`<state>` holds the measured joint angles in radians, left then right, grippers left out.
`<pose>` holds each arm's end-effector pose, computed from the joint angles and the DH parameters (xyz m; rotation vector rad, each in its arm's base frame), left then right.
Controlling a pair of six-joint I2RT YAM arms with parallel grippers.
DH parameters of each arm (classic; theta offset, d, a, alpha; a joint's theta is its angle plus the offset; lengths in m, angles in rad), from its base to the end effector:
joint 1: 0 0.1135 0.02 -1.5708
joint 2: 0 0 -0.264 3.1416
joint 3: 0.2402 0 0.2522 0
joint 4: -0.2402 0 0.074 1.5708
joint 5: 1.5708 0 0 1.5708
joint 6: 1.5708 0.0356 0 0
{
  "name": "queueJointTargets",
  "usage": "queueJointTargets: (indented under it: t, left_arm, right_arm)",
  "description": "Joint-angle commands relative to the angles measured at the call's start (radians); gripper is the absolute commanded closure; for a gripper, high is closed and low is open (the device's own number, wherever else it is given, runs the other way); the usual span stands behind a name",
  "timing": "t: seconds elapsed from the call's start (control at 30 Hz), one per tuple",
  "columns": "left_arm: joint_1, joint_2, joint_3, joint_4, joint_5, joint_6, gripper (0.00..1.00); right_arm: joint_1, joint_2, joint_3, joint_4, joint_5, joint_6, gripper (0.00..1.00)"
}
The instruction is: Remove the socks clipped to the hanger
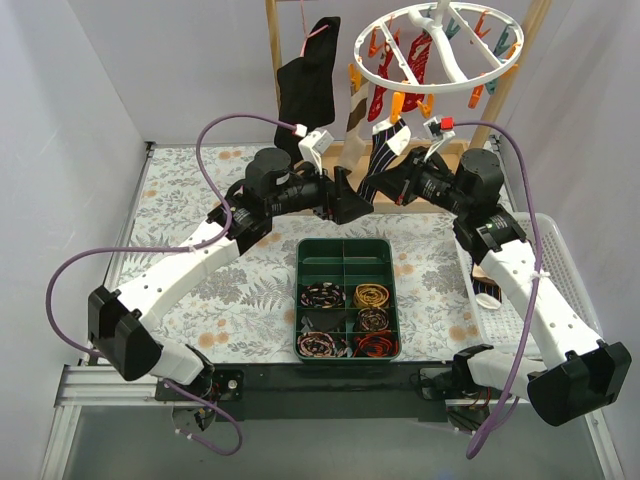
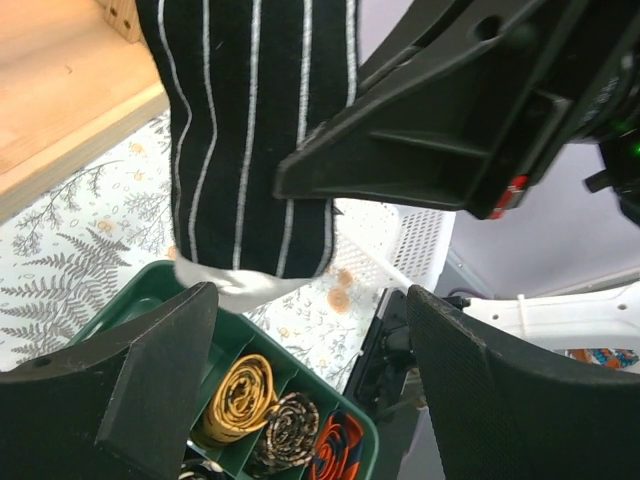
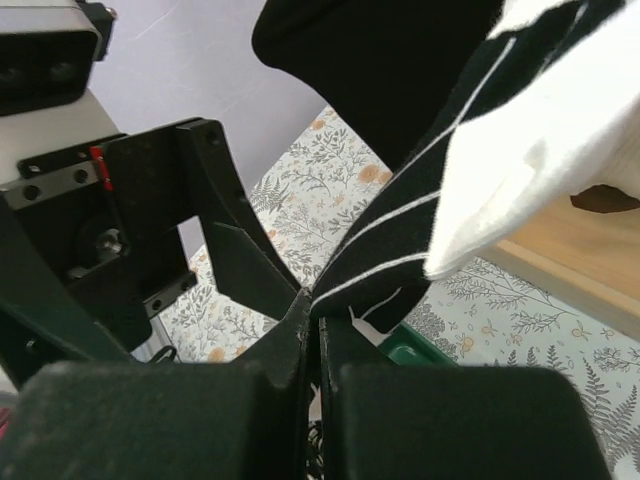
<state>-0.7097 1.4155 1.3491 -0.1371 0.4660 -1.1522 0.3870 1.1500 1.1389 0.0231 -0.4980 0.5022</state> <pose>0.2408 -0.2279 0.3966 -0.0642 2.1202 -1.6562 0.2372 0.1150 0.4130 -0.3217 1.6350 1.0729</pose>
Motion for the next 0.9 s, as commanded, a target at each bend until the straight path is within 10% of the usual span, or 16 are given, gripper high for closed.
queueJointTargets:
  t: [0.0, 0.33, 0.47, 0.67, 0.87]
  left_arm:
    - [0.001, 0.01, 0.028, 0.011, 0.016, 0.046, 0.25]
    - [0.001, 0.063, 0.058, 0.025, 0.025, 0.022, 0.28]
    - [0.001, 0.074, 0.058, 0.054, 0.032, -0.033, 0.57]
    - [0.0, 0.062, 0.033, 0.084, 0.082, -0.084, 0.97]
    - [-0.004, 0.022, 0.01, 0.073, 0.077, -0.096, 1.0]
  right_arm:
    - [0.0, -0.021, 0.039, 0.005, -0.039, 0.044, 0.99]
    - [-0.002, -0.033, 0.041, 0.005, -0.07, 0.078, 0.99]
    - [-0.002, -0.042, 0.036, 0.003, -0.056, 0.07, 0.98]
    - [0.0, -0.038, 0.058, -0.017, -0.008, 0.042, 0.78]
    - [0.0, 0.005, 0.181, -0.142, 0.136, -0.039, 0.35]
